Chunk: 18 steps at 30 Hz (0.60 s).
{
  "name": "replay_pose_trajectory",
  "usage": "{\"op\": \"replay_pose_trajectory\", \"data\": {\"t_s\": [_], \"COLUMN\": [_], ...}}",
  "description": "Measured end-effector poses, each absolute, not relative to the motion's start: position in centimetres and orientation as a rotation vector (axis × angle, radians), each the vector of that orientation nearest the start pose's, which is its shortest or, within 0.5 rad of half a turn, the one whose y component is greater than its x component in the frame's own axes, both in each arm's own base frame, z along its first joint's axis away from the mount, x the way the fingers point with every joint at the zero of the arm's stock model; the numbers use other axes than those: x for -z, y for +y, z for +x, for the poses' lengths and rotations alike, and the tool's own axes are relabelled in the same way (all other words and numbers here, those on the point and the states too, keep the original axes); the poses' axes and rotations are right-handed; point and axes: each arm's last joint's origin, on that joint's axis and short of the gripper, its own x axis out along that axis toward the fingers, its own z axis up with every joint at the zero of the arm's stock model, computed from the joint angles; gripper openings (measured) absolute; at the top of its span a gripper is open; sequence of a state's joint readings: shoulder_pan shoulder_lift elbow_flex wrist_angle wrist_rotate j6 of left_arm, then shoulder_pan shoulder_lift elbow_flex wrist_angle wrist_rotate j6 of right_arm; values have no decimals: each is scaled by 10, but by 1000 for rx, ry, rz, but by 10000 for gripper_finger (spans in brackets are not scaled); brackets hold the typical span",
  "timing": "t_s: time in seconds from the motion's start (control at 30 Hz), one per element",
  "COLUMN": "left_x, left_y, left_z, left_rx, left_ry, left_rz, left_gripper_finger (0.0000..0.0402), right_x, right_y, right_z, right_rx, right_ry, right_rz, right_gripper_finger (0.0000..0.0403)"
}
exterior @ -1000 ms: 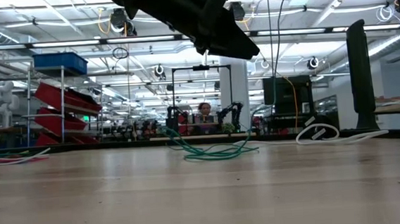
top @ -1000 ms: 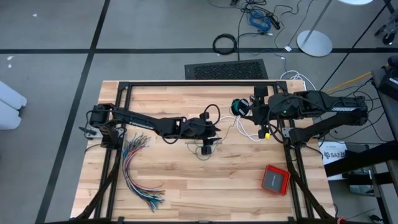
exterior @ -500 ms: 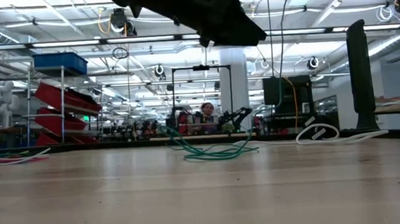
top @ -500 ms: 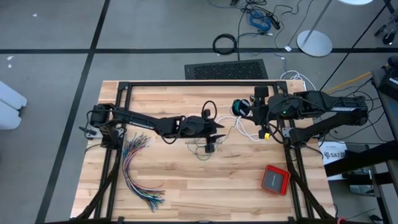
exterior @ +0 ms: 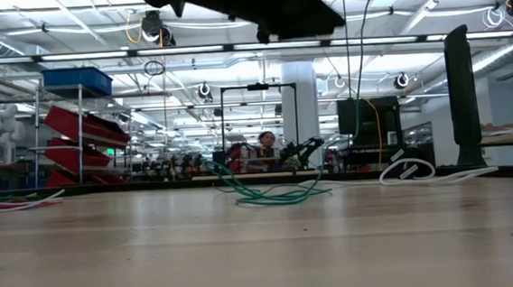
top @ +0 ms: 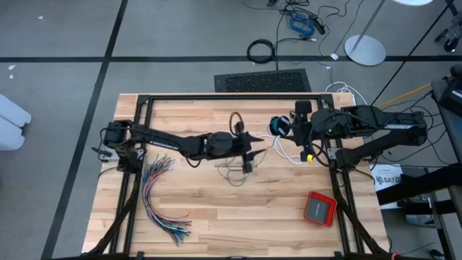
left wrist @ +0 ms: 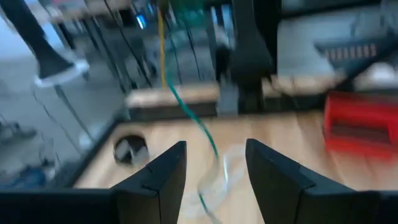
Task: Coil cords
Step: Uncoil the green wire from the spool
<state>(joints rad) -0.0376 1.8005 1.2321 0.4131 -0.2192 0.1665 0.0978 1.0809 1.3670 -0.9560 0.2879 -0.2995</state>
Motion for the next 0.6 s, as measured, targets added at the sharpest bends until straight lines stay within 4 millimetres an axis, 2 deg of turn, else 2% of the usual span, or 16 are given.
{"op": "replay_pose_trajectory", "data": {"t_s": [0.17,0.33,0.5,0.6], "left_x": [-279,-278,-268,-273], "left_y": [-4,10,10,9], "left_z": [415,419,427,427], "left_rx": [-178,-119,-75,-55], "left_ry": [25,34,67,40], "left_rz": [222,171,166,165], "left_gripper_finger": [173,173,173,173], "right_x": [-404,-405,-406,-402], "right_y": [11,11,15,15], "right_z": [189,192,203,209], "right_rx": [78,73,6,0], "right_ry": [683,663,610,629], "right_rz": [-415,-409,-391,-401], "right_gripper_finger": [78,78,78,78]}}
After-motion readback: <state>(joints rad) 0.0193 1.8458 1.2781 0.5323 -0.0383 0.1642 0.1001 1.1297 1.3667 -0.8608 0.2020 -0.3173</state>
